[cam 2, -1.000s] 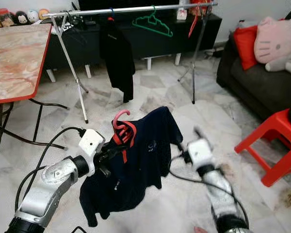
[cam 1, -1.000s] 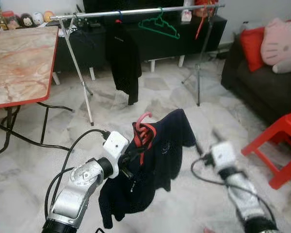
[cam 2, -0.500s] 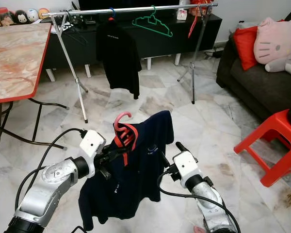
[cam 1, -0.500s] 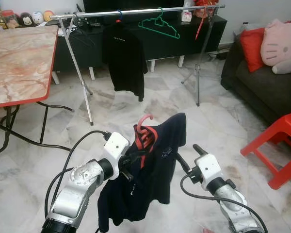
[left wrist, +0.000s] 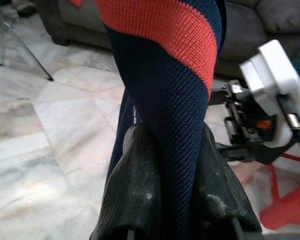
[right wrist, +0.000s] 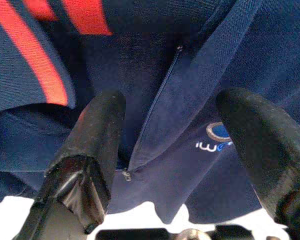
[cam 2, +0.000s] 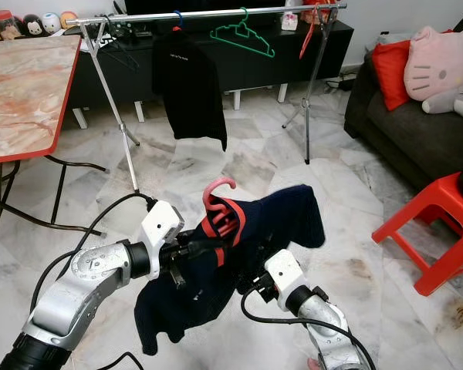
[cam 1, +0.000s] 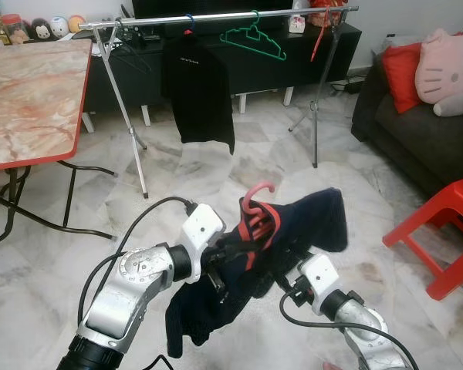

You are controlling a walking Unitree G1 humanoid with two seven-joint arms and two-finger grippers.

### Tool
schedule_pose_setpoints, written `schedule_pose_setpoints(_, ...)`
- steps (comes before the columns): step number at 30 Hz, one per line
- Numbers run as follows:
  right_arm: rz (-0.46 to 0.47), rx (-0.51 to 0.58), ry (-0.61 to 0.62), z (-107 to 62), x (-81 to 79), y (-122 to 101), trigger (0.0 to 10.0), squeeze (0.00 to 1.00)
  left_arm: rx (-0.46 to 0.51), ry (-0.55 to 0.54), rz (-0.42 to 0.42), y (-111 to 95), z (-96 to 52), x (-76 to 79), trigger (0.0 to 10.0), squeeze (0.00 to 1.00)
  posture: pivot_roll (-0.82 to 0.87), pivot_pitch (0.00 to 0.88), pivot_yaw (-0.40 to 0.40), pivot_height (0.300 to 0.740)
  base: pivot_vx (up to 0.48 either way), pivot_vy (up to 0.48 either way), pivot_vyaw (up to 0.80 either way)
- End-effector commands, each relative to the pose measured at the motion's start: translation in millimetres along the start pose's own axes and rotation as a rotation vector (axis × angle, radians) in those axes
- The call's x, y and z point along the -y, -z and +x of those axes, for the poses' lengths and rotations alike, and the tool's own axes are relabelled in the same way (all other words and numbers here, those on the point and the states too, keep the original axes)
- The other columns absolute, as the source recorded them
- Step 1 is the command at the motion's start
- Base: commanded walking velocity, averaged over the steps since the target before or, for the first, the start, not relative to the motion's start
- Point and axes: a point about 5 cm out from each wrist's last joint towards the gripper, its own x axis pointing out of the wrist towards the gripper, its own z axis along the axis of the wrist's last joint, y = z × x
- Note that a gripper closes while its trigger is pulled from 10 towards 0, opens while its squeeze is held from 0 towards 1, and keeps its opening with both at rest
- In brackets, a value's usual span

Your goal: Hang hanger

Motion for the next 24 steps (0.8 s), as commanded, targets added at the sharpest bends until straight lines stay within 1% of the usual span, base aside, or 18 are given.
schedule_pose_setpoints(1, -0.004, 0.004, 0.014, 0.7, 3.1, -2.9, 10.0, 0.0, 0.045, 0.043, 0.039, -15.3, 2.5, 5.9, 10.0, 0.0, -0.04, 0.062, -0.043, 0.74, 0.0, 0.0, 0.0)
schedule_pose_setpoints(9, -0.012, -0.03, 0.095, 4.1, 10.7, -0.1, 10.0, 0.0, 0.043, 0.07, 0.04, -17.8, 4.0, 10.4, 10.0, 0.0, -0.03, 0.062, -0.044, 0.74, 0.0, 0.0, 0.0)
schedule_pose_setpoints(13, -0.002, -0.033, 0.085, 6.1, 7.0, 0.7, 10.0, 0.0, 0.04, 0.076, 0.035, -18.5, 4.4, 12.0, 10.0, 0.0, -0.03, 0.061, -0.045, 0.74, 0.0, 0.0, 0.0)
schedule_pose_setpoints(14, -0.001, -0.034, 0.085, 6.3, 6.4, 0.9, 5.1, 0.0, 0.04, 0.076, 0.036, -18.5, 4.3, 12.1, 10.0, 0.0, -0.03, 0.061, -0.045, 0.74, 0.0, 0.0, 0.0)
schedule_pose_setpoints(15, -0.005, -0.038, 0.086, 6.4, 5.8, 1.6, 1.8, 0.0, 0.039, 0.075, 0.036, -18.6, 4.3, 12.2, 10.0, 0.0, -0.03, 0.06, -0.046, 0.74, 0.0, 0.0, 0.0)
schedule_pose_setpoints(16, -0.007, -0.041, 0.087, 6.5, 5.7, 2.0, 0.0, 0.0, 0.04, 0.074, 0.036, -18.7, 4.3, 12.2, 10.0, 0.0, -0.03, 0.06, -0.046, 0.74, 0.0, 0.0, 0.0)
schedule_pose_setpoints(24, -0.005, -0.044, 0.1, 7.0, 6.5, 3.0, 0.0, 0.0, 0.038, 0.067, 0.035, -18.3, 4.2, 11.4, 10.0, 0.0, -0.03, 0.06, -0.046, 0.74, 0.0, 0.0, 0.0)
